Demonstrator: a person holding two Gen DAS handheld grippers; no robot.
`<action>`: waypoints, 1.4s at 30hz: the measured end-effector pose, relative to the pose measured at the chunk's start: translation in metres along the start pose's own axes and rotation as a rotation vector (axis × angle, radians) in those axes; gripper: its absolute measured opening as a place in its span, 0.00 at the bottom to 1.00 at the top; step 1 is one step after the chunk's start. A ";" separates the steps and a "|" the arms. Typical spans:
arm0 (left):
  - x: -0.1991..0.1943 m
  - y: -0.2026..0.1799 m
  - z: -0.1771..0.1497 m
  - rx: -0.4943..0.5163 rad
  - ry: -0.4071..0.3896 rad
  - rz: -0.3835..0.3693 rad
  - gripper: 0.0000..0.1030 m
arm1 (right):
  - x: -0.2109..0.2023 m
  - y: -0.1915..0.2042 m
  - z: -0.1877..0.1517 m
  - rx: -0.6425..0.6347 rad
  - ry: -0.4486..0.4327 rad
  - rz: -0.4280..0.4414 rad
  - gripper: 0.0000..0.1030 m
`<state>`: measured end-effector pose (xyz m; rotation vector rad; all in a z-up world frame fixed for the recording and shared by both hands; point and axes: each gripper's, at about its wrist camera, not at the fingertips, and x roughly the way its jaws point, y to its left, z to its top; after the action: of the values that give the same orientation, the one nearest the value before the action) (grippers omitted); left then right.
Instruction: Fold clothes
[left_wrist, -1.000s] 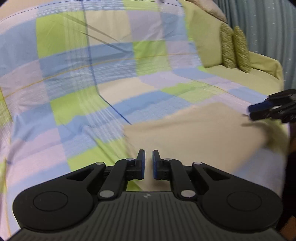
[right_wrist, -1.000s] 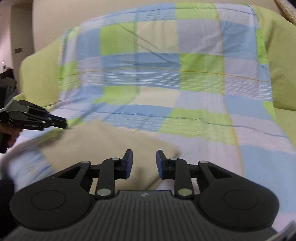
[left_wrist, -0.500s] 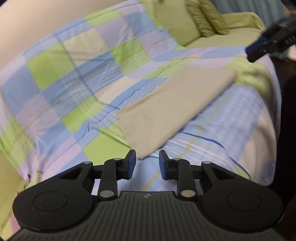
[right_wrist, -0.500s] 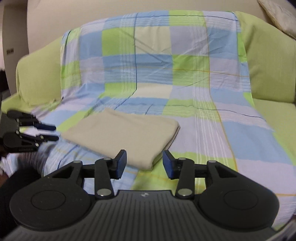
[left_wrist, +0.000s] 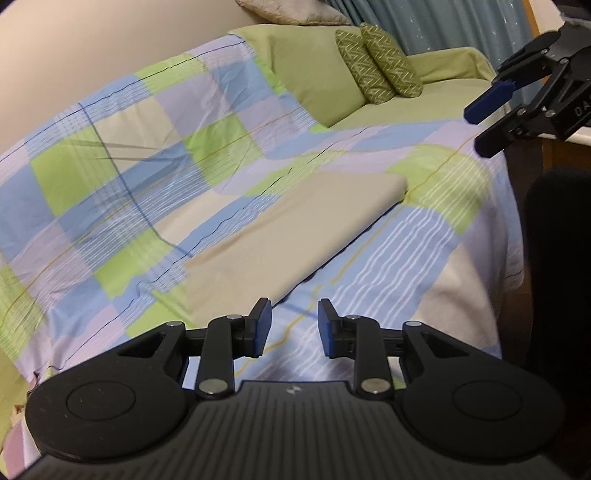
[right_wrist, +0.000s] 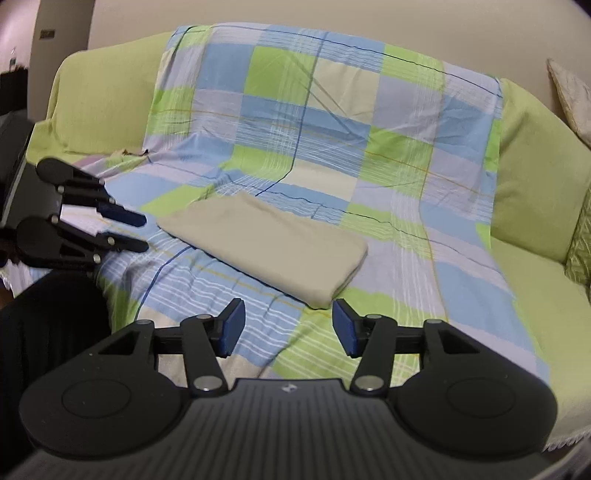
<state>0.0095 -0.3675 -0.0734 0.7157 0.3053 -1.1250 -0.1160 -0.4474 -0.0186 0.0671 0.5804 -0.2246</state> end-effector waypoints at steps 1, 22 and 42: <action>0.002 -0.003 0.003 0.002 -0.001 -0.009 0.33 | 0.002 -0.003 -0.001 0.019 -0.003 0.006 0.55; 0.168 0.045 0.107 0.006 0.089 -0.281 0.42 | 0.081 -0.122 -0.054 0.849 -0.066 0.509 0.92; 0.198 0.045 0.088 0.081 0.124 -0.307 0.46 | 0.172 -0.154 -0.048 1.176 0.201 0.814 0.99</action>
<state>0.1218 -0.5554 -0.1028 0.8304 0.4890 -1.3921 -0.0373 -0.6241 -0.1526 1.4489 0.5098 0.2678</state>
